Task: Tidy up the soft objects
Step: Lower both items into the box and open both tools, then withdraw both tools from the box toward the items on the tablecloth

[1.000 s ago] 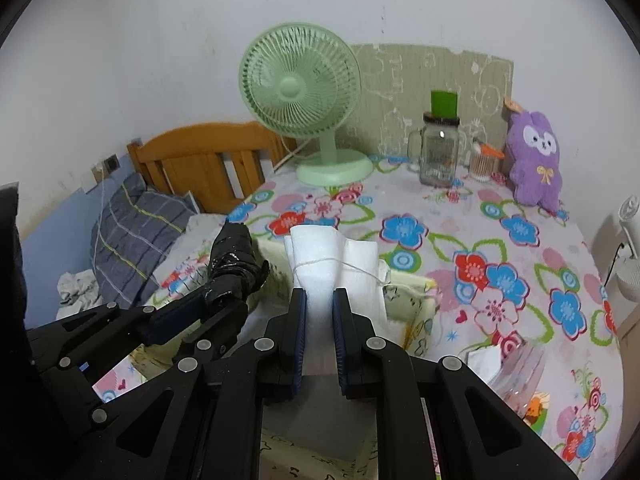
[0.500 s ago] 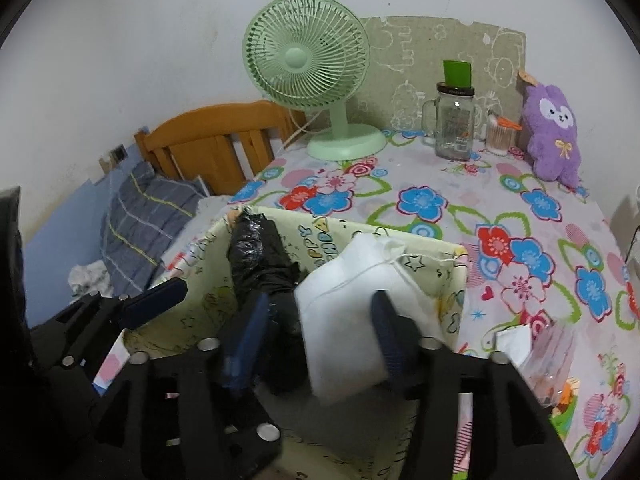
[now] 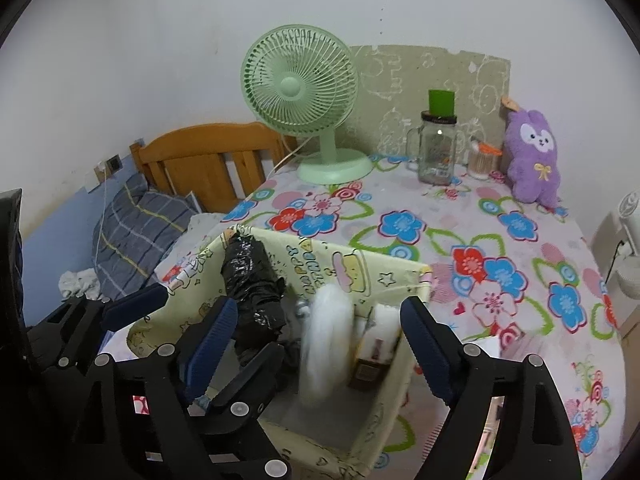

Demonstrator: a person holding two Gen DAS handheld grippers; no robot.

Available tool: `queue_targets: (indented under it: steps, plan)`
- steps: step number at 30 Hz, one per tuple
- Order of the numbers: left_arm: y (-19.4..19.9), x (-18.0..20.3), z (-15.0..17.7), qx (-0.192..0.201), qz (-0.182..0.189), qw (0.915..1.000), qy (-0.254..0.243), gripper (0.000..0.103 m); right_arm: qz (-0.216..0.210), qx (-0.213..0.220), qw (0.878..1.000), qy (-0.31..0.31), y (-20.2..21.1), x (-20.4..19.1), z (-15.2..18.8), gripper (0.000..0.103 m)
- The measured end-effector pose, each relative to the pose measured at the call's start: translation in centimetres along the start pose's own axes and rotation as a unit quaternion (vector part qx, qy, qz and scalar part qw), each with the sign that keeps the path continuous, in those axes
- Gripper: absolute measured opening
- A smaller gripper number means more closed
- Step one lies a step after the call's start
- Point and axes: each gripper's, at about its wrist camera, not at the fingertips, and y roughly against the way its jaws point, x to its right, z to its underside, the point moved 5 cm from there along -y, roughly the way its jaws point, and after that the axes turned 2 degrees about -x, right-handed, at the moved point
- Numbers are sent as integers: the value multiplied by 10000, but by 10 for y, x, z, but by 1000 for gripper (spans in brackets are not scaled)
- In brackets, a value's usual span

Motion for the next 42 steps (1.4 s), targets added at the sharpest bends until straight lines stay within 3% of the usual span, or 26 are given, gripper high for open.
queue_targets:
  steps: [24,42]
  plan:
    - [37,65,-11,457,316,9980,-303,99,702,486,9960,-262,66,52,9,100]
    - [52,107,-7,587,524,9962,-373,99,1091,674,9910,-394,102,86,21,101]
